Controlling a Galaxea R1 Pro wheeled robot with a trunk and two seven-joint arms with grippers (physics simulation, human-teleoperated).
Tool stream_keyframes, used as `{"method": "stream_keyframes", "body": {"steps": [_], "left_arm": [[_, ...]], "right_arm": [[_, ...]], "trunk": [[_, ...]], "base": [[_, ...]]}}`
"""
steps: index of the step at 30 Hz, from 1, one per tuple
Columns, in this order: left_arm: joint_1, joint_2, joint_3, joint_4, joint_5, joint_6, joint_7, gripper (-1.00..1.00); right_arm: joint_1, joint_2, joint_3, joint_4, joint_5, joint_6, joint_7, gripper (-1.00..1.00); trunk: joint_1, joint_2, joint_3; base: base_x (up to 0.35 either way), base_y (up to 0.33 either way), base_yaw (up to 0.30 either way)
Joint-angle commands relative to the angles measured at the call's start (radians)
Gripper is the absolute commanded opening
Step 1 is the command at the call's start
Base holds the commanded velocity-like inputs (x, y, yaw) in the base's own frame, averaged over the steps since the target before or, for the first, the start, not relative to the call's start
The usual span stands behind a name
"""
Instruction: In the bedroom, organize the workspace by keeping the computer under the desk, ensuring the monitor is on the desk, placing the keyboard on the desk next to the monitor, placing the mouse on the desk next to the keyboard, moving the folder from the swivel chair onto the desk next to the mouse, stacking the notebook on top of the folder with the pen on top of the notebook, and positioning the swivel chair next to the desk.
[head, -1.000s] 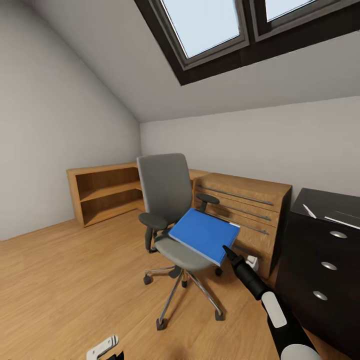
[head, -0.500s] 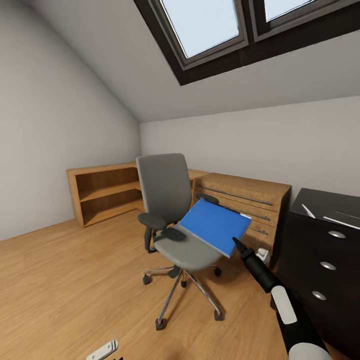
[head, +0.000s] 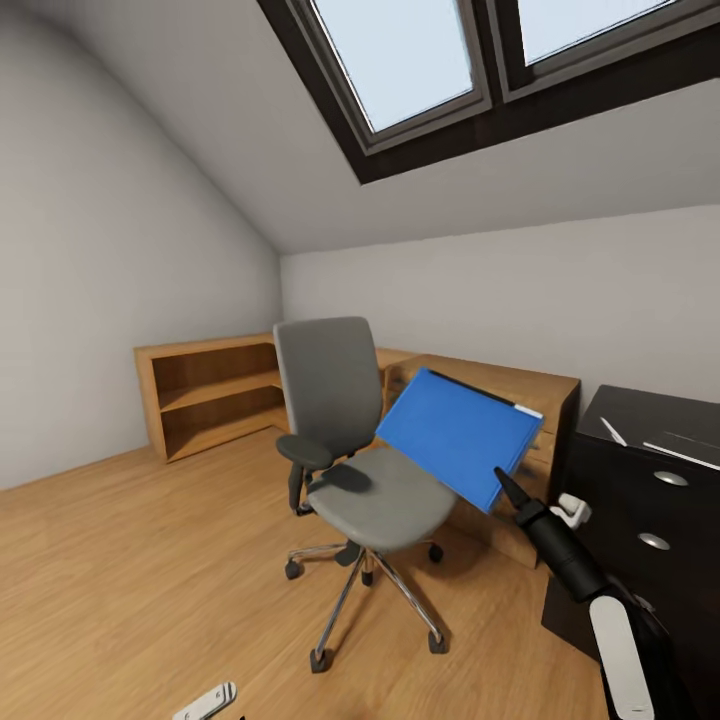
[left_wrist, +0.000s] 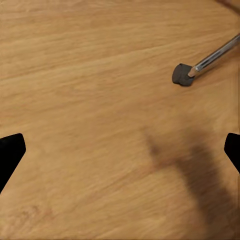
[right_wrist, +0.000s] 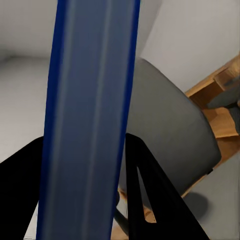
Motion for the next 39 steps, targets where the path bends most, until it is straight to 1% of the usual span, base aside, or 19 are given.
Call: {"method": "stream_keyframes", "body": {"steps": [1, 2, 8, 17, 18, 19, 24, 25, 28, 35, 39], "left_arm": [[0.000, 0.000, -0.001, -0.001, 0.009, 0.002, 0.008, 1.00], [0.000, 0.000, -0.001, 0.002, 0.009, 0.002, 0.008, 1.00], [0.000, 0.000, -0.002, 0.006, 0.009, 0.002, 0.008, 1.00], [0.000, 0.000, -0.002, 0.041, 0.008, -0.009, 0.008, 1.00], [0.000, 0.000, -0.002, 0.044, 0.005, -0.020, 0.008, 1.00], [0.000, -0.001, -0.003, 0.047, -0.018, -0.050, 0.008, 1.00], [0.000, -0.002, -0.003, 0.049, -0.055, -0.071, 0.008, 1.00], [0.000, -0.003, -0.002, 0.050, -0.062, -0.076, 0.008, 1.00], [0.000, -0.002, 0.000, 0.065, -0.063, -0.077, 0.008, 1.00], [0.000, -0.003, -0.001, 0.070, -0.063, -0.078, 0.008, 1.00], [0.000, -0.003, -0.001, 0.071, -0.063, -0.078, 0.008, 1.00]], "right_arm": [[0.003, 0.001, -0.002, -0.006, -0.004, 0.009, 0.004, -1.00], [0.012, 0.000, -0.002, -0.018, 0.001, 0.008, 0.011, -1.00], [0.020, 0.002, -0.002, -0.024, 0.001, 0.014, 0.039, -1.00], [0.034, 0.002, -0.002, -0.022, 0.001, 0.027, 0.045, -1.00], [0.034, 0.002, -0.002, -0.023, 0.000, 0.027, 0.045, -1.00], [0.035, 0.005, -0.002, -0.024, -0.006, 0.028, 0.045, -1.00], [0.035, 0.006, -0.002, -0.023, -0.009, 0.028, 0.045, -1.00], [0.035, 0.005, -0.002, -0.021, -0.004, 0.027, 0.044, -1.00], [0.035, 0.007, -0.001, -0.019, -0.003, 0.023, 0.041, -1.00], [0.035, 0.010, 0.003, -0.007, 0.003, 0.017, 0.037, -1.00], [0.035, 0.011, 0.005, -0.006, 0.004, 0.017, 0.033, -1.00]], "trunk": [[-0.004, 0.007, 0.002], [-0.008, 0.014, 0.005], [-0.031, 0.056, 0.024], [-0.065, 0.119, 0.052], [-0.069, 0.126, 0.056], [-0.073, 0.133, 0.059], [-0.092, 0.168, 0.074], [-0.096, 0.175, 0.077], [-0.108, 0.196, 0.087], [-0.134, 0.245, 0.109], [-0.150, 0.273, 0.116]], "base": [[0.000, 0.000, 0.000], [0.000, 0.000, 0.000], [0.000, 0.000, 0.000], [0.000, 0.000, 0.000], [0.000, 0.000, 0.000], [0.000, 0.000, 0.000], [0.000, 0.000, 0.000], [-0.189, 0.000, 0.000], [-0.293, 0.000, 0.000], [-0.335, 0.000, 0.000], [-0.339, 0.000, 0.021]]}}
